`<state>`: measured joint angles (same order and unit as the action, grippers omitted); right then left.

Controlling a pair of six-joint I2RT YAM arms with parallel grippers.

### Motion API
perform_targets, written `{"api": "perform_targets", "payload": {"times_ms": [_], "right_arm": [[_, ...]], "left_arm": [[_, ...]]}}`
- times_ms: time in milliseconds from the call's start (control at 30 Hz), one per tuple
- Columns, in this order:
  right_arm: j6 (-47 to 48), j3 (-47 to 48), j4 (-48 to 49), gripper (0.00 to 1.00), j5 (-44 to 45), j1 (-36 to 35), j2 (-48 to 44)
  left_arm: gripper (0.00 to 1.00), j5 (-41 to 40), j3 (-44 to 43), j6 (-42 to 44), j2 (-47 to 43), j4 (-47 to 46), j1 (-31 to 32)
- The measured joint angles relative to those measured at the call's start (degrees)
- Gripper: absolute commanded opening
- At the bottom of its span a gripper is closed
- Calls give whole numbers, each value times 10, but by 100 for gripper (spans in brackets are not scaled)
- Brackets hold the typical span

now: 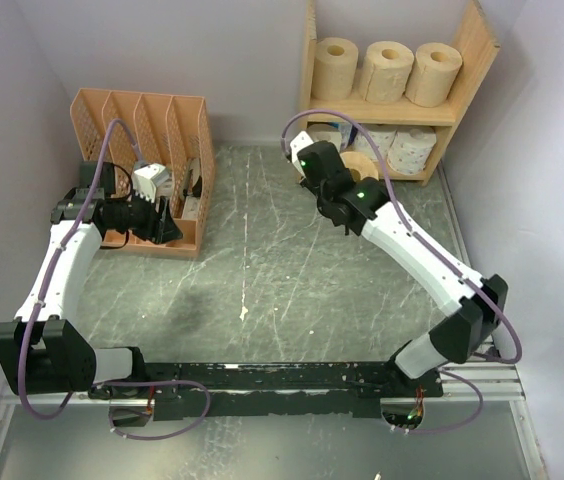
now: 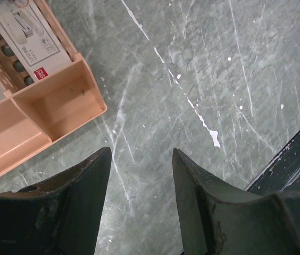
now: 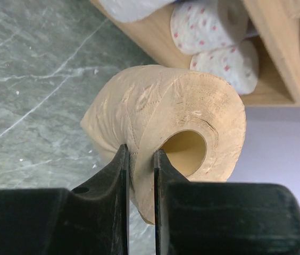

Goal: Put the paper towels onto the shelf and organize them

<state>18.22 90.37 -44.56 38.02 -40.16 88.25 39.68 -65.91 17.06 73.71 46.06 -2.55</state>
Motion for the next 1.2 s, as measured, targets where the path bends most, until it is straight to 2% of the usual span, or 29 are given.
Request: {"api": "perform_targets", "payload": {"times_ms": [233, 367, 467, 600, 700, 967, 1200], "right_arm": [[160, -14, 80, 0, -77, 5, -72], [225, 68, 92, 0, -116, 43, -49], [257, 142, 95, 0, -162, 104, -9], [278, 238, 82, 0, -226, 184, 57], [281, 282, 78, 0, -275, 218, 96], [268, 338, 67, 0, -354, 238, 171], [259, 367, 79, 0, -358, 236, 212]], "left_arm": [[60, 2, 0, -2, 0, 0, 0], [60, 4, 0, -4, 0, 0, 0], [60, 5, 0, -5, 0, 0, 0], [60, 7, 0, -6, 0, 0, 0], [60, 7, 0, -6, 0, -1, 0], [60, 7, 0, -6, 0, -4, 0], [60, 7, 0, -6, 0, -4, 0]]}}
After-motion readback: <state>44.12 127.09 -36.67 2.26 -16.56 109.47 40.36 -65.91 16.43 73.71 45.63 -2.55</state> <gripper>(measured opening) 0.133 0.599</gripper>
